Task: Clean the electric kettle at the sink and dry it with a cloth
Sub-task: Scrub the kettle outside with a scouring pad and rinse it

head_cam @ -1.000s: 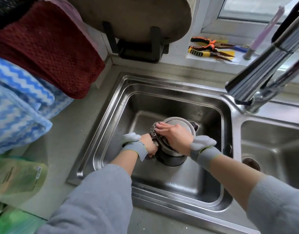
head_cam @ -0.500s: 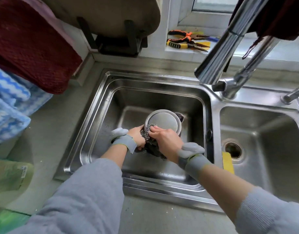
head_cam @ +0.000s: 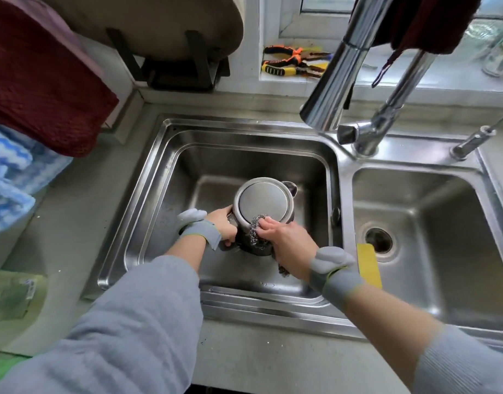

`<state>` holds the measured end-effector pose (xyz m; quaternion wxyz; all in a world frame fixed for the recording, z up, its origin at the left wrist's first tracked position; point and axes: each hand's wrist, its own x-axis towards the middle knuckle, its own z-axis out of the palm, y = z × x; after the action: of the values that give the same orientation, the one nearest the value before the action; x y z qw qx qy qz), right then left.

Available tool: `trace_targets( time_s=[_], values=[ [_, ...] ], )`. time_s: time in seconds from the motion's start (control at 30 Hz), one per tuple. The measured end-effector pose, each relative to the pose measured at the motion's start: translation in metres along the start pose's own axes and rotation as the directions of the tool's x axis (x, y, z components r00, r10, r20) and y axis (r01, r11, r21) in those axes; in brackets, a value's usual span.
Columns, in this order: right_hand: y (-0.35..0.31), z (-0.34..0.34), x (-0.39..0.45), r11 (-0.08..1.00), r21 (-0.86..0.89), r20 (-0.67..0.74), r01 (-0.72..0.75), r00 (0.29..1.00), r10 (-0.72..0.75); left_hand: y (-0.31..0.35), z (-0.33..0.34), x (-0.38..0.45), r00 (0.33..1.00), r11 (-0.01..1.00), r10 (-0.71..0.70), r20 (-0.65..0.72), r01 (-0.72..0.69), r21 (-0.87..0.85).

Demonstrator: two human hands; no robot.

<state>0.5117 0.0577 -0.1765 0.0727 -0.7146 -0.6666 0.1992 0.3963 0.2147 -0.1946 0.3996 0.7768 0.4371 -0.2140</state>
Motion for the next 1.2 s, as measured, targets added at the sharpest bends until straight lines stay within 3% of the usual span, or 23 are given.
trace_targets(
  time_s=[0.07,0.2,0.43,0.7,0.83,0.97,1.1,1.2],
  values=[
    [0.005,-0.005,0.001,0.999,0.041,-0.025,0.034,0.999,-0.033,0.001,0.001,0.000,1.000,1.000,0.001,0.007,-0.001,-0.010],
    [0.034,-0.022,-0.007,0.996,0.084,-0.066,-0.032,0.997,0.037,0.000,0.001,-0.001,1.000,0.999,-0.001,0.030,0.002,-0.038],
    [0.076,-0.047,0.066,0.969,-0.118,0.056,-0.216,0.973,0.223,0.005,0.004,0.003,1.000,0.998,-0.004,0.010,0.005,-0.055],
    [0.071,-0.036,0.019,0.964,-0.262,0.004,-0.055,0.998,0.059,0.008,0.007,0.005,1.000,0.999,-0.020,-0.011,0.020,-0.036],
    [0.058,-0.019,-0.001,0.981,-0.194,0.035,0.009,0.999,-0.002,0.010,0.011,0.004,0.999,0.998,-0.050,-0.020,0.049,-0.027],
    [0.025,-0.009,0.003,0.987,0.016,0.088,0.159,0.983,-0.159,0.013,0.018,-0.001,0.996,0.998,-0.055,-0.073,0.053,-0.037],
    [0.017,-0.022,0.023,0.954,0.286,0.036,0.091,0.994,-0.106,0.010,0.016,-0.008,0.993,1.000,-0.029,-0.112,0.030,0.003],
    [0.023,-0.045,0.032,0.948,0.312,-0.035,0.065,0.998,-0.057,0.008,0.007,-0.022,0.998,0.999,-0.022,-0.051,0.024,0.041]
  ],
)
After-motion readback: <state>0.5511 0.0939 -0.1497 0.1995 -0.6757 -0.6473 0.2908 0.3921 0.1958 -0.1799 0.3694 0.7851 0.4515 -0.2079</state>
